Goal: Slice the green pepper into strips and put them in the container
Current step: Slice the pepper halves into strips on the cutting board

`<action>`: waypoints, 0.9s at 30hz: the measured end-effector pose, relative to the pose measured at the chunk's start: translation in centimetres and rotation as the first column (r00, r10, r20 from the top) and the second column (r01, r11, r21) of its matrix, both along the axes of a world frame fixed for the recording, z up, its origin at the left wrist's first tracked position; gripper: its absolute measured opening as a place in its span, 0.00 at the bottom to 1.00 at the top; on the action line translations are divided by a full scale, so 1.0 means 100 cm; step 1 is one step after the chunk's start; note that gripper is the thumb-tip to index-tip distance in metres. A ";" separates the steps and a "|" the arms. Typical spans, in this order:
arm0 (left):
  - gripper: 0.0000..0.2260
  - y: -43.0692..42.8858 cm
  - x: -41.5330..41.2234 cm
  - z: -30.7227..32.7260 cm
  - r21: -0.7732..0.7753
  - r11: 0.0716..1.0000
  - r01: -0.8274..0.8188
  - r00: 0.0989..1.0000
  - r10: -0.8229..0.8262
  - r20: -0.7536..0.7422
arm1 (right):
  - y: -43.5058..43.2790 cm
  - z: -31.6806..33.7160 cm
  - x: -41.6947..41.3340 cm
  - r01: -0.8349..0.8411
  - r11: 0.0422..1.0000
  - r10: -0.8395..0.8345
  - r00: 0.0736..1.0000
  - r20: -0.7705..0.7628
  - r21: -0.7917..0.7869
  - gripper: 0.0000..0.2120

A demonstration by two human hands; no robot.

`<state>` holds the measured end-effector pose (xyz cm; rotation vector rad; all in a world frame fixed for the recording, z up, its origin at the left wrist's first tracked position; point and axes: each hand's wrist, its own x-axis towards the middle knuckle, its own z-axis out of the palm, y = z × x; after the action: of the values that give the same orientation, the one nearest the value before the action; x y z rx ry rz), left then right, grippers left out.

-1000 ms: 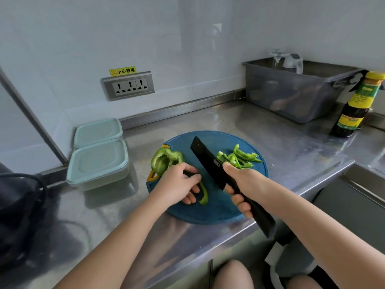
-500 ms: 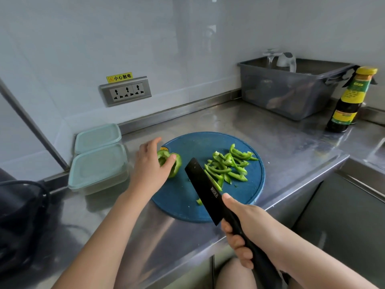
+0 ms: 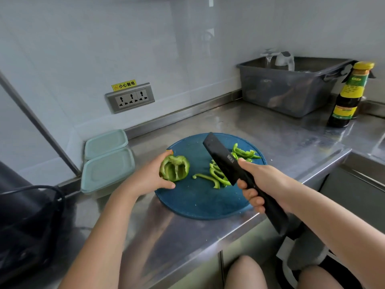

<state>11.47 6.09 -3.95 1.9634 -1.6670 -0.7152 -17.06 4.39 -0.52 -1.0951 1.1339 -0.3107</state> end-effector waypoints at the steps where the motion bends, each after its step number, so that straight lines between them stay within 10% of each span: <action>1: 0.44 -0.001 -0.002 -0.002 -0.031 0.999 -0.015 0.999 0.016 0.050 | 0.003 -0.001 0.003 -0.016 1.000 0.016 1.000 0.005 0.000 0.26; 20: 0.36 0.037 -0.031 0.010 -0.071 0.997 -0.015 0.985 0.027 0.171 | 0.011 -0.026 -0.005 -0.086 0.992 0.086 0.996 -0.001 0.095 0.26; 27: 0.32 0.044 -0.047 0.018 0.010 0.999 0.032 0.985 -0.033 0.172 | 0.042 -0.029 0.020 -0.126 0.895 0.029 0.974 -0.226 -0.428 0.28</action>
<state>6.81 10.45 -2.12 2.0578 -1.8019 -0.5781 -15.05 8.61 -3.41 -1.6036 1.2390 -0.4053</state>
